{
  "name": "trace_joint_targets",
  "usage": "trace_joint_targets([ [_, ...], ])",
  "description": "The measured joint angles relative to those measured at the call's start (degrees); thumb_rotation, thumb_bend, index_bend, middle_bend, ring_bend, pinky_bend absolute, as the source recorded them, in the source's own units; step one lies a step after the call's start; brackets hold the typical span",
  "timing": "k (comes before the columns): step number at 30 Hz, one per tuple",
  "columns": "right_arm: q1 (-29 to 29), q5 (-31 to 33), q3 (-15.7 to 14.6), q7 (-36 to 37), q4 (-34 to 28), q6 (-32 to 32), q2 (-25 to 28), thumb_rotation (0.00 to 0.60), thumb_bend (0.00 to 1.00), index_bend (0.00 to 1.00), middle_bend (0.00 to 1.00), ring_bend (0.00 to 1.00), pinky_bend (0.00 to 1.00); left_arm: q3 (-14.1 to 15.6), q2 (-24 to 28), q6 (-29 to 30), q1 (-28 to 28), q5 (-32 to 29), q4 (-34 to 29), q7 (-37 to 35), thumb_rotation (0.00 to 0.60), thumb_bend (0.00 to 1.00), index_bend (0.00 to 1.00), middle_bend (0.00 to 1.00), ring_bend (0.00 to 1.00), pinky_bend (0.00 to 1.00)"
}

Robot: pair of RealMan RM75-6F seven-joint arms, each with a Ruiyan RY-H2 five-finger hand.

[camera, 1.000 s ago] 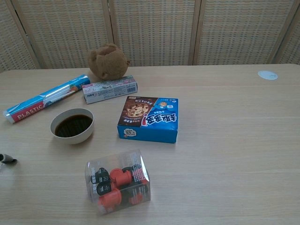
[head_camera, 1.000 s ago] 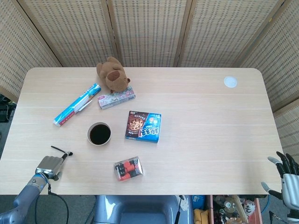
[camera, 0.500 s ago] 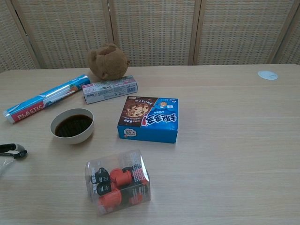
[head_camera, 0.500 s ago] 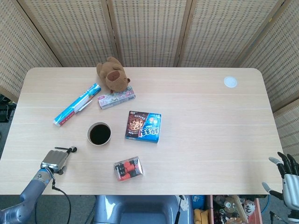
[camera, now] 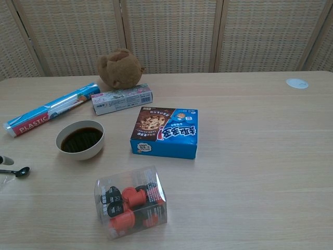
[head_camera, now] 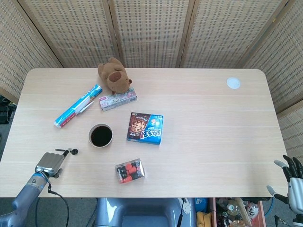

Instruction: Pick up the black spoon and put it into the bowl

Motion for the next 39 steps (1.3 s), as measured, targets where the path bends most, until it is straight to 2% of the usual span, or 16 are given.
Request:
trace_joint_targets([
  [13,0.2,-0.2,0.1,-0.9,-0.6,-0.2,0.0,0.600,0.26,0.27,0.19,0.05,0.20,1.2,-1.5,-2.5,0.4,-4.7,4.6,-0.6,0.600,0.49,0.00,0.83,0.72,0.61],
  [31,-0.3,0.1,0.1,-1.5,-1.1,-0.1,0.2,0.600,0.26,0.27,0.19,0.05,0.20,0.2,-4.2,-4.2,-1.8,-7.4,8.0,-0.1,0.600,0.49,0.00,0.83,0.72,0.60],
  [39,-0.4,0.0,0.1,-1.3,-1.0,0.2,0.1,0.600,0.26,0.27,0.19,0.05,0.20,-0.7,-4.8,-3.2,-1.5,-4.0,7.6,-2.1,0.600,0.49,0.00,0.80,0.70,0.60],
])
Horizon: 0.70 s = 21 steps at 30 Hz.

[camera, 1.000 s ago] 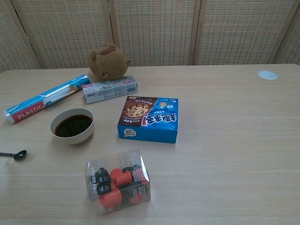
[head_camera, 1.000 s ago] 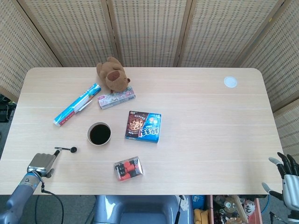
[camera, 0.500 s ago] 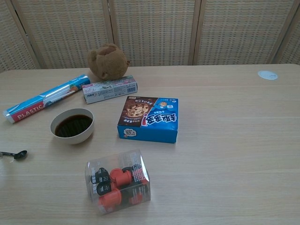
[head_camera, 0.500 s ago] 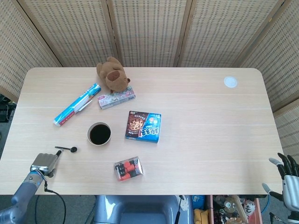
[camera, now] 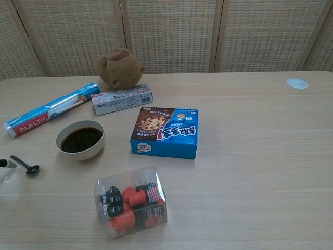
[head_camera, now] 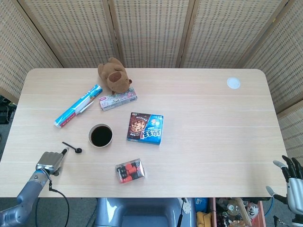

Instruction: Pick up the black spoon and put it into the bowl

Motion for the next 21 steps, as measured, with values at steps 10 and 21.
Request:
trace_joint_targets([
  [10,0.2,-0.4,0.2,0.1,-0.1,0.0,0.0,0.600,0.26,0.27,0.19,0.05,0.20,-0.2,1.4,6.0,4.1,10.7,-0.2,-6.8,0.600,0.46,0.03,0.46,0.40,0.54],
  [21,0.5,-0.8,0.3,-0.3,-0.5,0.1,0.2,0.600,0.26,0.27,0.19,0.05,0.20,-2.5,-2.6,14.2,8.5,25.4,12.2,-17.6,0.600,0.35,0.30,0.03,0.00,0.00],
])
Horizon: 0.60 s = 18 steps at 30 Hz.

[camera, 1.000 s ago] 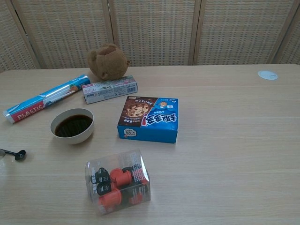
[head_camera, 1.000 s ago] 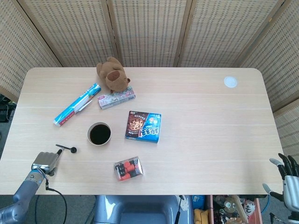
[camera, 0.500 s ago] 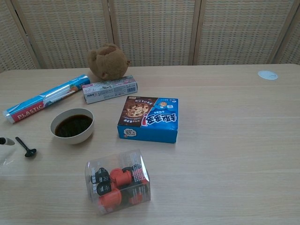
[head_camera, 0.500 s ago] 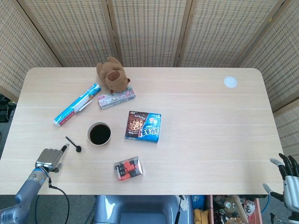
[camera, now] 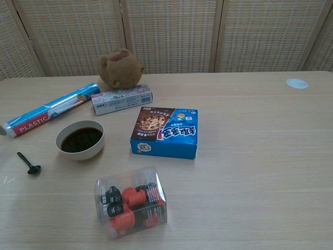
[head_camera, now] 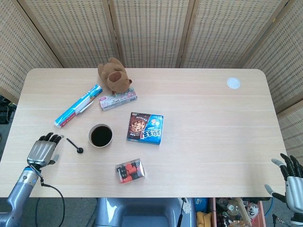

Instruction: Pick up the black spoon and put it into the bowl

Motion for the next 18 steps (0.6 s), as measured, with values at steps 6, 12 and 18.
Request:
trace_joint_targets([
  [6,-0.1,-0.1,0.0,-0.3,-0.4,0.2,0.2,0.600,0.26,0.27,0.19,0.05,0.20,-1.4,-3.0,-0.9,-0.1,2.6,7.0,-2.0,0.600,0.35,0.39,0.00,0.00,0.00],
  [12,-0.2,-0.1,0.0,-0.4,-0.7,0.5,0.4,0.600,0.26,0.27,0.19,0.05,0.20,-2.8,-6.6,-3.4,-1.2,4.5,14.4,-3.8,0.600,0.35,0.42,0.00,0.00,0.00],
  [18,-0.4,-0.1,-0.1,-0.4,-0.8,0.6,0.5,0.600,0.26,0.27,0.19,0.05,0.20,-3.9,-10.3,-5.1,-2.0,6.7,21.1,-6.1,0.600,0.35,0.45,0.00,0.00,0.00],
])
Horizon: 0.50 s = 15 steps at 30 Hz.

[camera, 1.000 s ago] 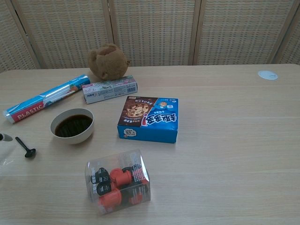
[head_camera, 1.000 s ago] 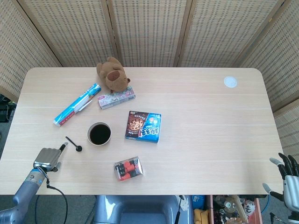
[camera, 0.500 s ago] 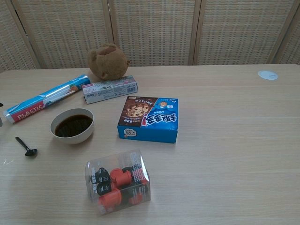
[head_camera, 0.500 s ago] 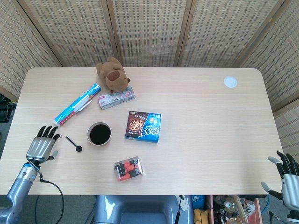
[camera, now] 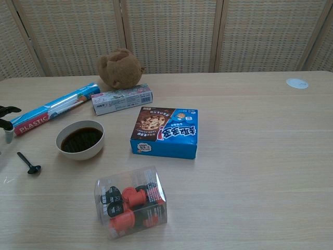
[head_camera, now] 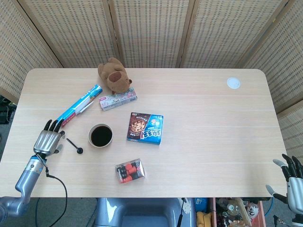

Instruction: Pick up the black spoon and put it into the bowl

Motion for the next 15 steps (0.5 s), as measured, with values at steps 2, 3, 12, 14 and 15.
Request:
trace_joint_targets([
  [2,0.0,0.0,0.0,0.0,-0.1,0.1,0.0,0.600,0.26,0.27,0.19,0.05,0.20,-0.3,-1.3,-0.8,-0.3,0.7,2.1,-0.8,0.600,0.35,0.45,0.00,0.00,0.00],
  [3,0.0,0.0,0.0,-0.1,-0.1,0.1,0.0,0.600,0.26,0.27,0.19,0.05,0.20,-0.3,-1.8,-1.1,-0.4,1.1,2.8,-1.1,0.600,0.35,0.45,0.00,0.00,0.00],
  [12,-0.2,0.3,0.1,0.0,0.0,0.1,0.1,0.600,0.26,0.27,0.19,0.05,0.20,-0.8,-5.2,-3.3,-0.7,2.8,7.7,-3.2,0.600,0.35,0.46,0.00,0.00,0.00],
  [14,-0.2,0.3,0.1,0.0,0.0,0.1,0.1,0.600,0.26,0.27,0.19,0.05,0.20,-0.9,-5.7,-3.6,-0.8,3.1,8.3,-3.5,0.600,0.35,0.46,0.00,0.00,0.00],
  [15,-0.2,0.4,0.1,0.0,0.0,0.1,0.1,0.600,0.26,0.27,0.19,0.05,0.20,-0.9,-5.8,-3.7,-0.8,3.2,8.5,-3.6,0.600,0.35,0.46,0.00,0.00,0.00],
])
